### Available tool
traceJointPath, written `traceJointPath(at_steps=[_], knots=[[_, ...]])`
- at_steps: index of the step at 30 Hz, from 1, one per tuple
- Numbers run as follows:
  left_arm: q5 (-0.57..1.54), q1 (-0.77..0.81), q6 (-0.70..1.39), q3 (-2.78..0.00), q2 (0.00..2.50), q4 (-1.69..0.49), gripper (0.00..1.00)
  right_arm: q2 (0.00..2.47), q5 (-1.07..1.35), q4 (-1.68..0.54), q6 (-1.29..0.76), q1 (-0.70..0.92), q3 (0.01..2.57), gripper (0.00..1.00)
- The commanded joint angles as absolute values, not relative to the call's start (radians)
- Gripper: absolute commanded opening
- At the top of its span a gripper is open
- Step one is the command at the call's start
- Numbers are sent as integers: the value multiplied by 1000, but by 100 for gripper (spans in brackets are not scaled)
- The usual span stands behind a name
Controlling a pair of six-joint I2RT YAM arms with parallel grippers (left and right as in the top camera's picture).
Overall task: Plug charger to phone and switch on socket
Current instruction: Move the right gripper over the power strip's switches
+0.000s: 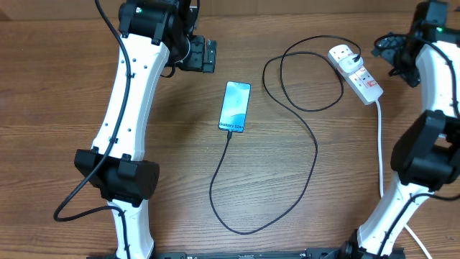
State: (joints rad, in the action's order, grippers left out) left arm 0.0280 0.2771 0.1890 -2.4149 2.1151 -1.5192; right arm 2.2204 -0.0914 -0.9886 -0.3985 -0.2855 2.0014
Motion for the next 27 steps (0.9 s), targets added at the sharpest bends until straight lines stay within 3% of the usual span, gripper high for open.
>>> traceJointPath(at_steps=[1,27], knots=[[15,274,206,-2414,2122,-1518,100,2249,-124,-957,-392,-282,2022,100],[15,274,206,-2414,2122,-1518,100,2381,-104,-940,-391,-281,2020,100]])
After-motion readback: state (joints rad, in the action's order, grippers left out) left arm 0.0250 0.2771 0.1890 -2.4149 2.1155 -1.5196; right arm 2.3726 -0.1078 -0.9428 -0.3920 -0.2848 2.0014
